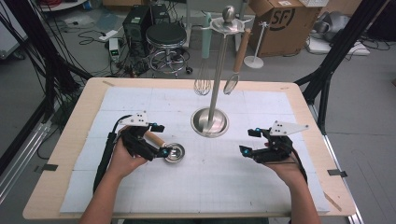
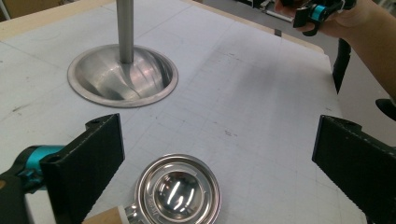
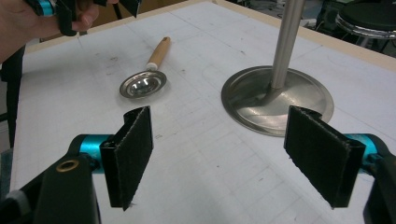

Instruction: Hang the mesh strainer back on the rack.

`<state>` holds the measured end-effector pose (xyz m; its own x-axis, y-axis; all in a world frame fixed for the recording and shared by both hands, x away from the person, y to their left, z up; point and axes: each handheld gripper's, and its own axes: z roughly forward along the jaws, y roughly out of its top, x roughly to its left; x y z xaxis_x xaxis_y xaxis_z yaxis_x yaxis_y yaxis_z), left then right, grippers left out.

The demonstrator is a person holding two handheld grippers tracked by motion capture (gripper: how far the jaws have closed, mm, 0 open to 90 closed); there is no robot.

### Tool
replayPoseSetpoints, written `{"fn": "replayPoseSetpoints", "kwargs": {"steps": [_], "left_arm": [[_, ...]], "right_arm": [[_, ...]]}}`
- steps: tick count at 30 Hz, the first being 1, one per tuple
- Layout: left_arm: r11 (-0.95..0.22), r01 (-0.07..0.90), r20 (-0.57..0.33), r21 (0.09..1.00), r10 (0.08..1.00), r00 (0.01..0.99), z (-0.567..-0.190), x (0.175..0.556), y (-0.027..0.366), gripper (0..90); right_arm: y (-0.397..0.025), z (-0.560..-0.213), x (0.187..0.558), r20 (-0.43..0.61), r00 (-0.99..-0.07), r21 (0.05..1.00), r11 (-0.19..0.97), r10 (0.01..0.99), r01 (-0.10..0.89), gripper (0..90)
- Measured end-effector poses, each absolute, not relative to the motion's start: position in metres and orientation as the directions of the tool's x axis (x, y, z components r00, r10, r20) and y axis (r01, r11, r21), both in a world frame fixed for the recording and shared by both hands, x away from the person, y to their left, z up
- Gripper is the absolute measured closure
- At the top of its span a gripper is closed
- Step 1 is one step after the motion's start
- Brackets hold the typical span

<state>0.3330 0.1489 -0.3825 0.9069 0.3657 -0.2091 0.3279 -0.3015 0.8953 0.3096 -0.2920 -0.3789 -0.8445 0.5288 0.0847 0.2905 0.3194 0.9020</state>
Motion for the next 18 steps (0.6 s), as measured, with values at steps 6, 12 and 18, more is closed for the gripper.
{"fn": "replayPoseSetpoints", "kwargs": {"steps": [6,12,18], "left_arm": [[-0.301,0.327,-0.212,0.896,0.358,0.909,-0.3829,0.3327,0.1488,2.9],[-0.299,0.328,-0.215,0.896,0.354,0.910,-0.3832,0.3325,0.1488,2.9],[-0.292,0.322,-0.215,0.901,0.344,0.914,-0.3827,0.3315,0.1492,2.9]], "right_arm": [[-0.2926,-0.3791,0.3102,0.083,-0.847,0.902,0.321,0.525,0.287,24.1],[-0.2928,-0.3792,0.3103,0.091,-0.844,0.900,0.319,0.529,0.297,24.7],[-0.2921,-0.3784,0.3100,0.093,-0.843,0.902,0.314,0.530,0.297,24.7]]}}
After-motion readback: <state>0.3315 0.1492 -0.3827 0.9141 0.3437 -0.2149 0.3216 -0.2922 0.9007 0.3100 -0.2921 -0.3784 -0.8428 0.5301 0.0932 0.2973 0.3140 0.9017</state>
